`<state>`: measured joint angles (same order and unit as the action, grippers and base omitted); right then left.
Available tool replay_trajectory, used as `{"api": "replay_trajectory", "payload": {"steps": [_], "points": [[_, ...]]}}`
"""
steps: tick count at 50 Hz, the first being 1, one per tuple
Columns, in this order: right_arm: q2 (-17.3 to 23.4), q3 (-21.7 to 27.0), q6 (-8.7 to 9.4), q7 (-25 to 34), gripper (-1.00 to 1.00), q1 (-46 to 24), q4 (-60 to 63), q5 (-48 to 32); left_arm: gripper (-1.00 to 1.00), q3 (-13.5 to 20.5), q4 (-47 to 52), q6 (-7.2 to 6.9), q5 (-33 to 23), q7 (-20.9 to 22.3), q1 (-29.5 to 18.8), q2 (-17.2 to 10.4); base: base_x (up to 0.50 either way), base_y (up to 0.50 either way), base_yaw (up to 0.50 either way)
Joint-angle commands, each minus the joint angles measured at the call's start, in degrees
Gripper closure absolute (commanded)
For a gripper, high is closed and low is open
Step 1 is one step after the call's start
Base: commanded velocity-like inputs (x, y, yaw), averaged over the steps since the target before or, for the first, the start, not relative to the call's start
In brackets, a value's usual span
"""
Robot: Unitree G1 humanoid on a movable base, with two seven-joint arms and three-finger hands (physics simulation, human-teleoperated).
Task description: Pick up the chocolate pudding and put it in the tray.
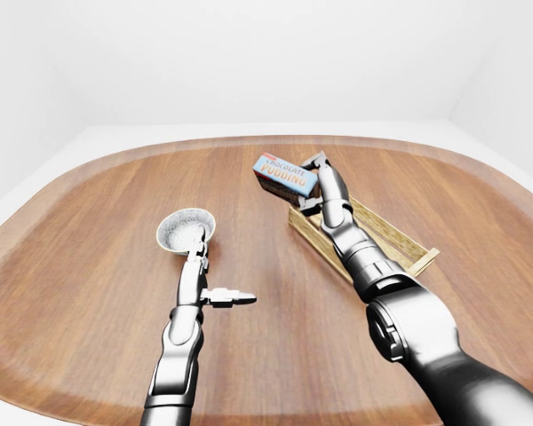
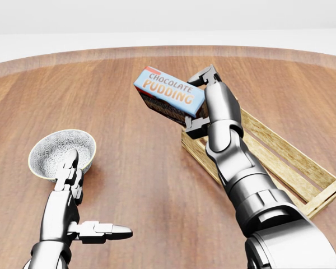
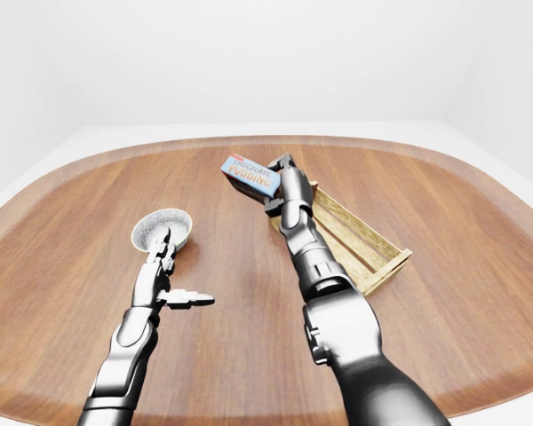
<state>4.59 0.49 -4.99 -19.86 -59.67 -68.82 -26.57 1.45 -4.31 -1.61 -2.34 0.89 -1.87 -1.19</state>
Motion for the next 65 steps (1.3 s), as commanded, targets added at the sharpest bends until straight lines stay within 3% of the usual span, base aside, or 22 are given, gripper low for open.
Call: {"api": "replay_trajectory", "payload": {"steps": [1, 17, 26, 65], "points": [[0.6, 1.1, -0.01, -1.4, 1.00, -3.9, -2.5, 0.2, -1.00, 0.3, 0.1, -0.25, 0.8, 0.2, -0.2, 0.0, 0.00, 0.00, 0.00], [4.2, 4.1, -0.01, 0.8, 1.00, -8.0, -4.9, 4.7, -1.00, 0.3, 0.1, -0.30, 0.9, 0.2, -0.1, 0.0, 0.00, 0.00, 0.00], [5.9, 3.9, -0.01, 0.7, 1.00, -9.9, -6.1, 2.3, -1.00, 0.2, -0.4, 0.05, 0.7, 0.3, -0.2, 0.0, 0.00, 0.00, 0.00], [10.2, 6.3, -0.01, 0.9, 1.00, -6.1, -7.1, 2.9, -1.00, 0.2, -0.3, -0.44, 0.7, 0.3, -0.3, 0.0, 0.00, 0.00, 0.00]]}}
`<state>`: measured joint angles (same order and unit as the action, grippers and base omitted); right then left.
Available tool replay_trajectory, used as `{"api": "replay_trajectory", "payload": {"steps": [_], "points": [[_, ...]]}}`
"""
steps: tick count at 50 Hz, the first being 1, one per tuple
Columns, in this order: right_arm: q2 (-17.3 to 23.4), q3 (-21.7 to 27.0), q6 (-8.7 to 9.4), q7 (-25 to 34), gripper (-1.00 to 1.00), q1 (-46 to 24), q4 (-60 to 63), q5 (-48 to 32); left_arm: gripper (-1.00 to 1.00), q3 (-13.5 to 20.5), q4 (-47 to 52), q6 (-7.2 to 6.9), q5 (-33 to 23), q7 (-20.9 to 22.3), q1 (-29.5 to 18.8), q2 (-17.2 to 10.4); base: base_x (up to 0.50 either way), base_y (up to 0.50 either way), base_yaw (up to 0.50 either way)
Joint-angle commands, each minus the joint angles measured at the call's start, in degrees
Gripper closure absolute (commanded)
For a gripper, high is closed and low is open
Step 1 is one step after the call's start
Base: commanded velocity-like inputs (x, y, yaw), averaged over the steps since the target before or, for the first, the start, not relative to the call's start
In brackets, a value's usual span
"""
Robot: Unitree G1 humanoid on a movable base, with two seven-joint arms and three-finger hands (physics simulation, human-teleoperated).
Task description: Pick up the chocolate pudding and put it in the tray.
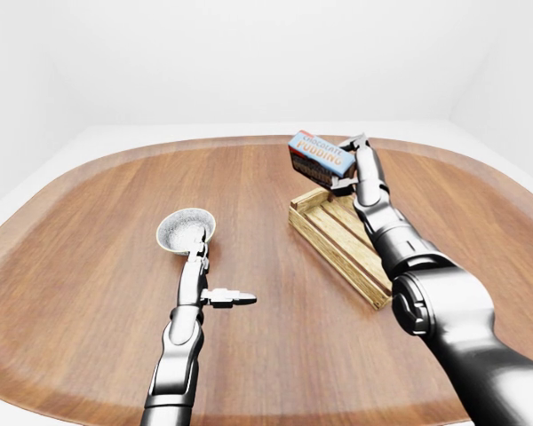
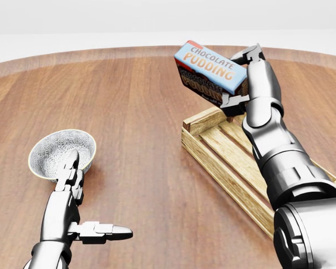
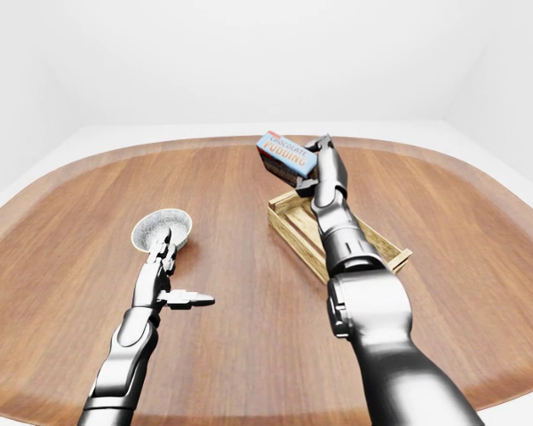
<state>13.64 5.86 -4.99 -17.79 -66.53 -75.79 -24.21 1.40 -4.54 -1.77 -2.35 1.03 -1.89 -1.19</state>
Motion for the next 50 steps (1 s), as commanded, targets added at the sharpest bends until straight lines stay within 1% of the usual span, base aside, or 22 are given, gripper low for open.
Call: {"api": "replay_trajectory", "payload": {"steps": [1, 6, 7, 10, 18, 23, 32, 35, 50], "points": [[1.3, 1.0, -0.01, -1.4, 1.00, 1.0, -0.2, 0.5, -1.00, 0.3, -0.1, -0.30, 0.8, 0.2, -0.3, 0.0, 0.00, 0.00, 0.00], [1.7, 1.1, -0.01, -1.7, 1.00, 1.5, -0.4, 0.2, -1.00, 0.3, 0.0, -0.48, 0.8, 0.1, -0.3, 0.0, 0.00, 0.00, 0.00], [1.5, 1.0, -0.01, -2.4, 1.00, 2.7, -0.6, -0.1, -1.00, 0.3, -0.1, -0.43, 0.8, 0.1, -0.3, 0.0, 0.00, 0.00, 0.00], [2.2, 1.3, -0.01, -1.7, 1.00, 1.7, -0.4, 0.1, -1.00, 0.3, -0.4, -0.32, 0.9, 0.1, -0.5, 0.0, 0.00, 0.00, 0.00], [2.7, 1.6, -0.01, -2.4, 1.00, 3.1, -0.7, -0.1, -1.00, 0.4, -0.6, -0.25, 1.0, 0.1, -0.7, -0.1, 0.00, 0.00, 0.00], [2.9, 1.8, -0.01, -2.8, 1.00, 3.9, -0.8, -0.3, -1.00, 0.3, 0.1, -0.67, 0.9, 0.2, -0.3, -0.1, 0.00, 0.00, 0.00], [3.2, 2.1, -0.01, -3.1, 1.00, 4.8, -0.9, -0.2, -1.00, 0.2, -0.2, -0.29, 0.8, 0.2, -0.3, 0.0, 0.00, 0.00, 0.00], [3.3, 2.2, -0.01, -3.2, 1.00, 5.2, -1.0, -0.3, -1.00, 0.2, -0.6, 0.04, 0.7, 0.2, -0.4, 0.0, 0.00, 0.00, 0.00], [3.8, 2.3, -0.01, -3.5, 1.00, 6.5, -1.1, -0.3, -1.00, 0.2, -0.2, -0.13, 0.6, 0.3, -0.1, 0.0, 0.00, 0.00, 0.00]]}}
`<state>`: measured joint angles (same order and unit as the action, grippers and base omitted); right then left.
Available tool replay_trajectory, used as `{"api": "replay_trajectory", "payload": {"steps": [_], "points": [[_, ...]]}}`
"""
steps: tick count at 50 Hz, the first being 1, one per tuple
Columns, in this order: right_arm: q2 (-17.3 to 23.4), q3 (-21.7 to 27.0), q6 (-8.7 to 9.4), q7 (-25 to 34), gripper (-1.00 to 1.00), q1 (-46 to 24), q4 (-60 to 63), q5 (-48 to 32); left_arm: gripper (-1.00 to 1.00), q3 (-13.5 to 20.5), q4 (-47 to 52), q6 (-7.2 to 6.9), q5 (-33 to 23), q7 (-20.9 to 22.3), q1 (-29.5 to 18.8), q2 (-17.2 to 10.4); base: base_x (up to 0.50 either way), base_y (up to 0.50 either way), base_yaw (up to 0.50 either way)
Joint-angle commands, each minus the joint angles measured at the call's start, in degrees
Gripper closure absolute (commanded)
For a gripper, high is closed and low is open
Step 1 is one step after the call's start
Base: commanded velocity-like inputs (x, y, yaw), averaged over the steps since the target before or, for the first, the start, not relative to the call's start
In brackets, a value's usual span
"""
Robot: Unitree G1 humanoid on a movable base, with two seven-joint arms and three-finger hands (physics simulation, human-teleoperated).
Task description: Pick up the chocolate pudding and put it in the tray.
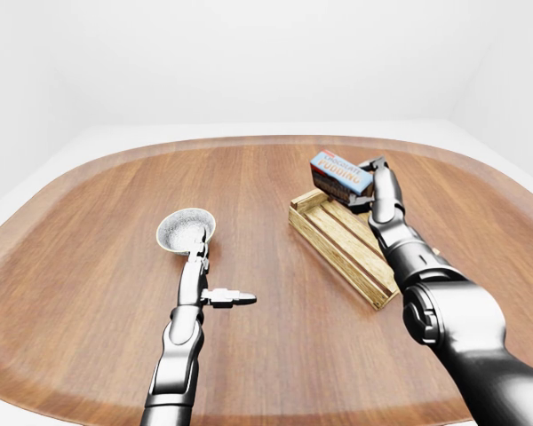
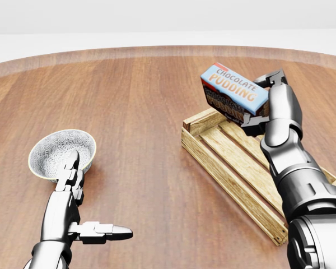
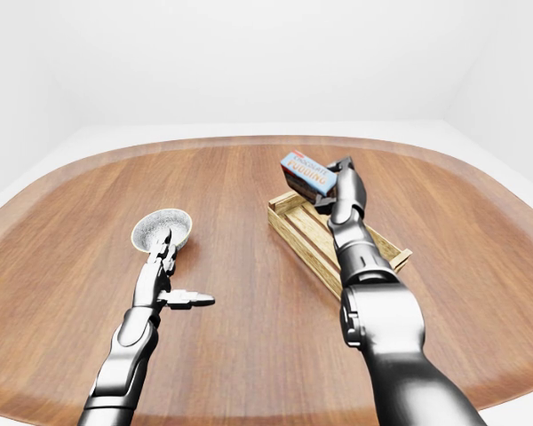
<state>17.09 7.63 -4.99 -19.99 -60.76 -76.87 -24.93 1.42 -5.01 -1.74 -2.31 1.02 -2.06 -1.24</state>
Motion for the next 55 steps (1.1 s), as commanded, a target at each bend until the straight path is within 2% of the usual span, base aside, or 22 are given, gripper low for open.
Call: {"api": "replay_trajectory", "payload": {"steps": [1, 25, 33, 36, 41, 55], "points": [[0.4, 0.6, -0.01, -1.3, 1.00, 0.9, 0.0, 0.4, -1.00, 0.2, 0.2, -0.14, 0.6, 0.3, 0.0, 0.0, 0.00, 0.00, 0.00], [1.0, 0.7, -0.01, -2.1, 1.00, 2.5, -0.2, -0.4, -1.00, 0.3, 0.4, -0.98, 0.8, 0.0, -0.2, 0.0, 0.00, 0.00, 0.00], [1.1, 0.9, -0.01, -2.6, 1.00, 3.6, -0.4, -0.9, -1.00, 0.3, 0.4, -0.90, 0.8, 0.1, -0.2, 0.0, 0.00, 0.00, 0.00], [0.6, 0.7, -0.01, -3.8, 1.00, 5.2, -0.6, -1.4, -1.00, 0.3, -0.2, -0.41, 0.8, 0.1, -0.3, 0.0, 0.00, 0.00, 0.00], [0.8, 1.0, -0.01, -3.4, 1.00, 5.0, -0.5, -1.5, -1.00, 0.2, 0.4, -0.81, 0.8, 0.1, -0.1, 0.0, 0.00, 0.00, 0.00], [0.7, 1.0, -0.01, -4.0, 1.00, 6.3, -0.7, -1.9, -1.00, 0.2, 0.1, -0.55, 0.6, 0.2, -0.2, 0.0, 0.00, 0.00, 0.00]]}}
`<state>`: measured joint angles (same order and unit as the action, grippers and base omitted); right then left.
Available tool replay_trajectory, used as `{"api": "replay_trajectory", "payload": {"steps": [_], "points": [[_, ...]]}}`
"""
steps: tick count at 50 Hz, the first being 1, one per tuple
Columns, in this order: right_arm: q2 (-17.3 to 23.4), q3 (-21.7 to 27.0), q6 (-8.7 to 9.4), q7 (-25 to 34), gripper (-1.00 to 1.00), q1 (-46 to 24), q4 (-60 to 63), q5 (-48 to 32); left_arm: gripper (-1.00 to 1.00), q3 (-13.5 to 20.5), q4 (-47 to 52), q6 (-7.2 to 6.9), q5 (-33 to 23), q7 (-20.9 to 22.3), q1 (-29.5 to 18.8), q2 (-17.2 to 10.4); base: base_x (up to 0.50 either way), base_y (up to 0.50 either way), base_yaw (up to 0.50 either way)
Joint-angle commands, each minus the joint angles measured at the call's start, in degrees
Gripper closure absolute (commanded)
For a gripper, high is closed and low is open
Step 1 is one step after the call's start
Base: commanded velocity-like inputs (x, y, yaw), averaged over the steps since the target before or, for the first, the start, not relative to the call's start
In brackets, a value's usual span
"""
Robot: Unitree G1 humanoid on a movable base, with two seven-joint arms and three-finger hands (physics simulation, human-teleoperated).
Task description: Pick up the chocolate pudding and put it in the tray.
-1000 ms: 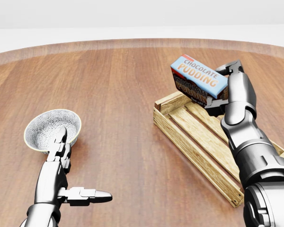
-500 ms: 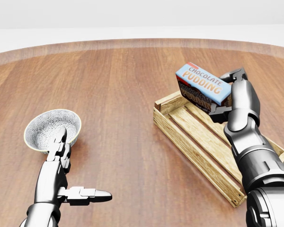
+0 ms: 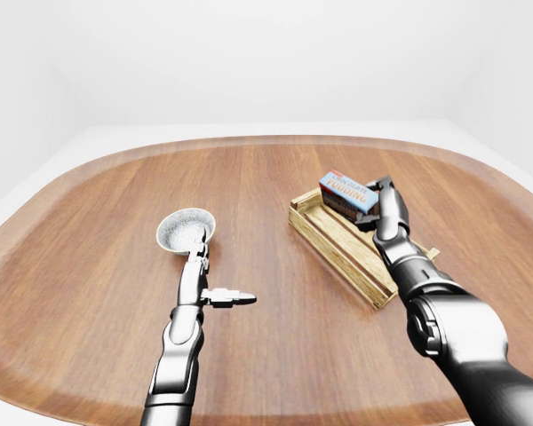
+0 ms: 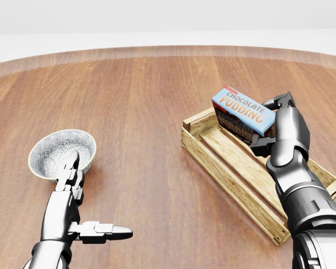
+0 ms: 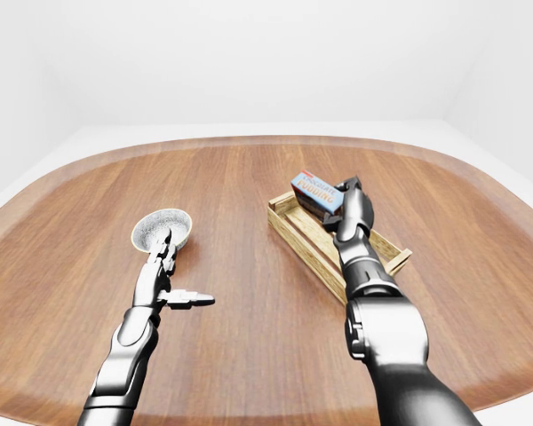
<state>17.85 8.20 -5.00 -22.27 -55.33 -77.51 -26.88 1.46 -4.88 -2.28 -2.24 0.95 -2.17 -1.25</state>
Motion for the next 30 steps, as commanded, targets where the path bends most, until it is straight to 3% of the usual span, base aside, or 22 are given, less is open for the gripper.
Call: {"api": "replay_trajectory", "payload": {"steps": [1, 26, 30], "points": [[-0.3, 0.3, 0.00, -2.5, 1.00, 1.9, -0.2, -0.2, -1.00, 0.2, -0.3, 0.20, 0.6, 0.3, -0.1, 0.0, 0.00, 0.00, 0.00], [-0.5, 0.4, 0.00, -3.2, 1.00, 3.7, -0.5, -1.4, -1.00, 0.1, 0.1, -0.05, 0.4, 0.2, 0.0, 0.1, 0.00, 0.00, 0.00], [0.0, 0.6, 0.00, -2.0, 1.00, 2.5, -0.3, -1.2, -1.00, 0.2, -0.6, 0.44, 0.5, 0.2, -0.2, 0.0, 0.00, 0.00, 0.00]]}}
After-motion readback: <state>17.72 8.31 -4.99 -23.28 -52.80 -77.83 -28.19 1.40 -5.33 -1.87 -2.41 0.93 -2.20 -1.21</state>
